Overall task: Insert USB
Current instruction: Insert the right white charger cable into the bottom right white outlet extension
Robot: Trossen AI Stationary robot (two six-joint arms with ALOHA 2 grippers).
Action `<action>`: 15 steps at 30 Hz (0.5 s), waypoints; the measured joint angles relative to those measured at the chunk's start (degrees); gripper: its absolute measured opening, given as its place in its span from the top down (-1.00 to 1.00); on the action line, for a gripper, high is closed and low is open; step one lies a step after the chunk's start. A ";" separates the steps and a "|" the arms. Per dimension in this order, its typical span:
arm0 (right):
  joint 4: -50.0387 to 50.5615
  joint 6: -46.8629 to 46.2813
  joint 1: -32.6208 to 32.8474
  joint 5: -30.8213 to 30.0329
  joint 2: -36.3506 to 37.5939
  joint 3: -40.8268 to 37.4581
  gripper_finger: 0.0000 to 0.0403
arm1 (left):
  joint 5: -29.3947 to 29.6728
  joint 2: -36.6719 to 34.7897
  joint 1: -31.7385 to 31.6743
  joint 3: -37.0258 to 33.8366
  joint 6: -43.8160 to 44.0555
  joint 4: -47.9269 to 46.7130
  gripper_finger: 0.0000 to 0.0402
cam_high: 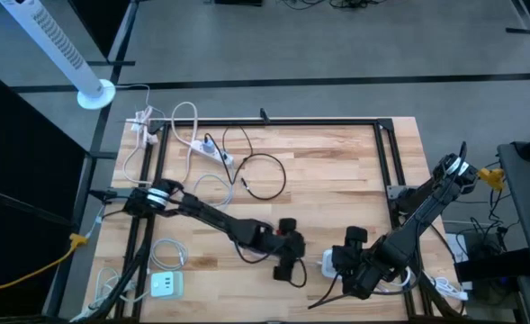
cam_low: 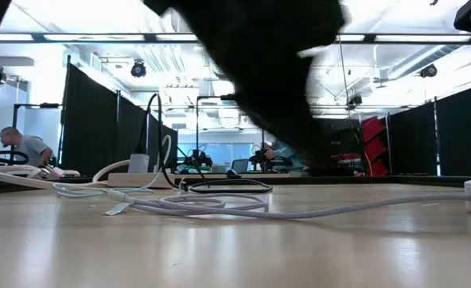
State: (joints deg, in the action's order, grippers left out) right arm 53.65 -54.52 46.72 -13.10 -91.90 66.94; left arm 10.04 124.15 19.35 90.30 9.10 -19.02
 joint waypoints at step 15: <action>0.02 -0.22 0.00 -0.29 0.00 0.00 -0.46 | -5.73 -5.52 15.51 -4.96 20.55 -44.51 0.36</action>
State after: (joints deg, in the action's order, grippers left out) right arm 53.67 -54.74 46.72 -13.39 -91.90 66.94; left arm 4.31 118.63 34.85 85.34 29.65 -63.53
